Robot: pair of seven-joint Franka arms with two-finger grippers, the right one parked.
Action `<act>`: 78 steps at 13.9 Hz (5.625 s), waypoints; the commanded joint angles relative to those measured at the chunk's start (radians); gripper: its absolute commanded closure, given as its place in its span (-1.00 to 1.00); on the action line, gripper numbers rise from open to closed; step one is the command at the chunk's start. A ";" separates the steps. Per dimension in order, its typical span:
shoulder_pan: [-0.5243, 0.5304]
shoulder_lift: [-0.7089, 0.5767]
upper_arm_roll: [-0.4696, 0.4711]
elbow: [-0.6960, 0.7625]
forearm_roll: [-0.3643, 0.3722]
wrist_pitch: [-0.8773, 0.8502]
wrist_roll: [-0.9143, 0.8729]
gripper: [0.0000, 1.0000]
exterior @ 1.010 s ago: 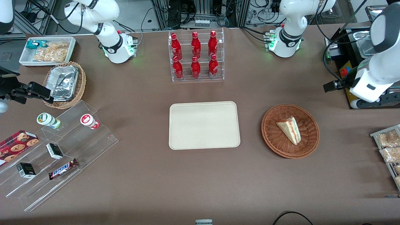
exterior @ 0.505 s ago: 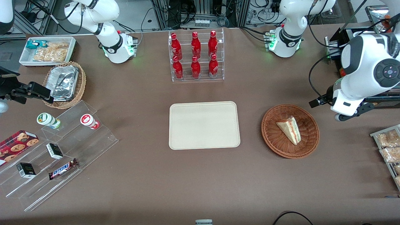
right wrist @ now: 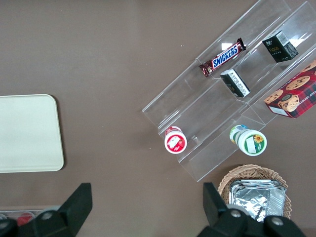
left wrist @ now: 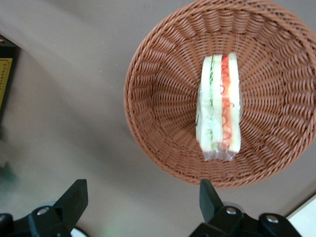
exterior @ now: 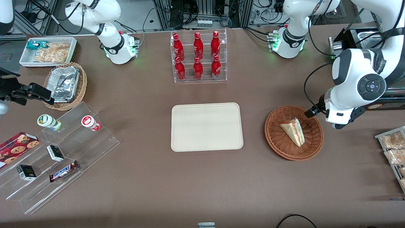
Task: Place sandwich from basket to tray
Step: 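Move the open left gripper over the sandwich in the wicker basket and lower, then close the left gripper on the wrapped sandwich's crust edge, then lift the sandwich with the left gripper and carry it over the cream tray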
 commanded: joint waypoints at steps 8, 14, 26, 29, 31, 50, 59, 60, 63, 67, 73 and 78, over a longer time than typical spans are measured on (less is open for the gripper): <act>-0.011 0.080 -0.035 -0.072 0.016 0.266 -0.189 -1.00; -0.044 0.149 -0.039 -0.073 0.016 0.329 -0.227 -1.00; -0.041 0.250 -0.033 -0.072 0.021 0.460 -0.258 -0.88; -0.041 0.254 -0.033 -0.073 0.020 0.467 -0.268 0.34; -0.041 0.255 -0.033 -0.072 0.021 0.473 -0.268 0.53; -0.208 0.217 -0.070 0.192 0.004 0.179 -0.183 0.86; -0.222 0.281 -0.275 0.247 0.013 0.237 -0.015 0.91; -0.228 0.281 -0.276 0.247 0.012 0.237 -0.007 0.91; -0.243 0.307 -0.302 0.247 0.016 0.242 -0.002 0.90; -0.295 0.376 -0.300 0.299 0.081 0.240 -0.027 0.85; -0.401 0.511 -0.296 0.431 0.196 0.233 -0.191 0.84; -0.475 0.631 -0.291 0.539 0.314 0.225 -0.344 0.84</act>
